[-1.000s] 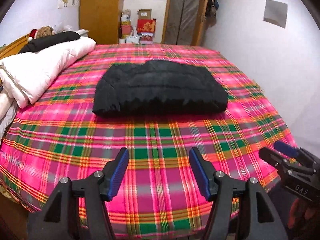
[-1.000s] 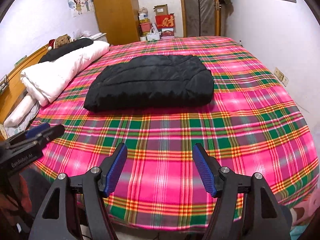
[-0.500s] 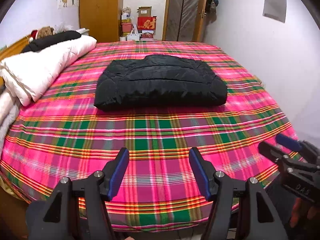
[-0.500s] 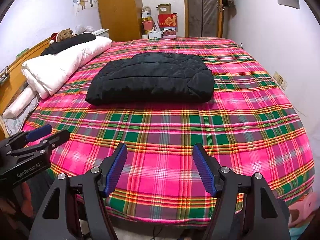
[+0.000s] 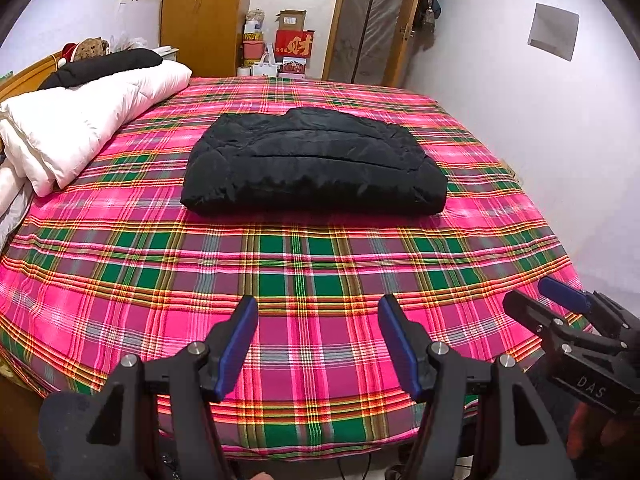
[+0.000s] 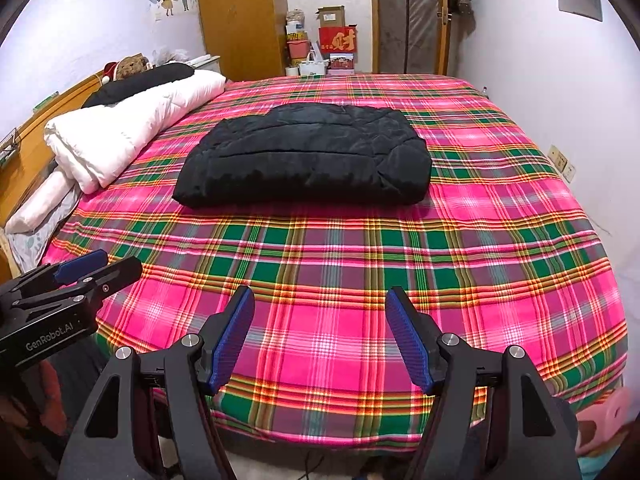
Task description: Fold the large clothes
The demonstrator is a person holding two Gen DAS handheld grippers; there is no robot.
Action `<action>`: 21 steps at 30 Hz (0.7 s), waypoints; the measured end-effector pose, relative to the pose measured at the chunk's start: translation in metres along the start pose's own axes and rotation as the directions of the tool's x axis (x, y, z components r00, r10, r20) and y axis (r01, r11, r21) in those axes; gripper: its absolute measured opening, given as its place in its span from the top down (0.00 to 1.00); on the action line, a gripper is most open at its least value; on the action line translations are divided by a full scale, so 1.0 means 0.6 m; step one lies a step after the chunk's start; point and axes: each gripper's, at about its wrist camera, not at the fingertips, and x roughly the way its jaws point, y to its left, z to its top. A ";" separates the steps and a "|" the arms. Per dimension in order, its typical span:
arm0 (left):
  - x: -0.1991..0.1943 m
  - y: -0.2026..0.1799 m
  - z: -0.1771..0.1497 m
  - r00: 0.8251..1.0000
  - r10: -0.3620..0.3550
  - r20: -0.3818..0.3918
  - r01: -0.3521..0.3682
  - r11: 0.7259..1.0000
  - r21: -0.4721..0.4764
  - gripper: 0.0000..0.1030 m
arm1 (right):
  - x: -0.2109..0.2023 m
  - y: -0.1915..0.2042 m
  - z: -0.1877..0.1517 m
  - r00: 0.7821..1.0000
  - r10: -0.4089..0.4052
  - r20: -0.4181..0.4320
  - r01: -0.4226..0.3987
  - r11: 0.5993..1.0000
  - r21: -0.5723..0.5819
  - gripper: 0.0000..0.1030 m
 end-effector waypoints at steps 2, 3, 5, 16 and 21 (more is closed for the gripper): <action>0.000 0.002 -0.001 1.000 -0.003 -0.002 0.003 1.000 -0.005 0.38 | 0.001 0.001 0.000 1.000 0.001 -0.002 -0.001 1.000 0.000 0.34; 0.000 0.002 -0.001 1.000 -0.001 -0.002 0.001 1.000 -0.004 0.38 | 0.002 0.001 -0.001 1.000 0.002 -0.006 -0.002 1.000 0.000 0.34; 0.001 0.002 -0.002 1.000 0.000 -0.003 0.000 1.000 -0.002 0.38 | 0.003 0.003 -0.002 1.000 0.003 -0.012 -0.003 1.000 0.001 0.34; 0.002 0.000 -0.001 1.000 -0.001 -0.005 0.001 1.000 -0.002 0.38 | 0.007 0.005 -0.003 1.000 0.006 -0.022 -0.006 1.000 0.005 0.34; 0.001 -0.001 -0.003 1.000 -0.007 -0.005 0.007 1.000 -0.004 0.38 | 0.008 0.007 -0.004 1.000 0.009 -0.023 -0.009 1.000 0.005 0.34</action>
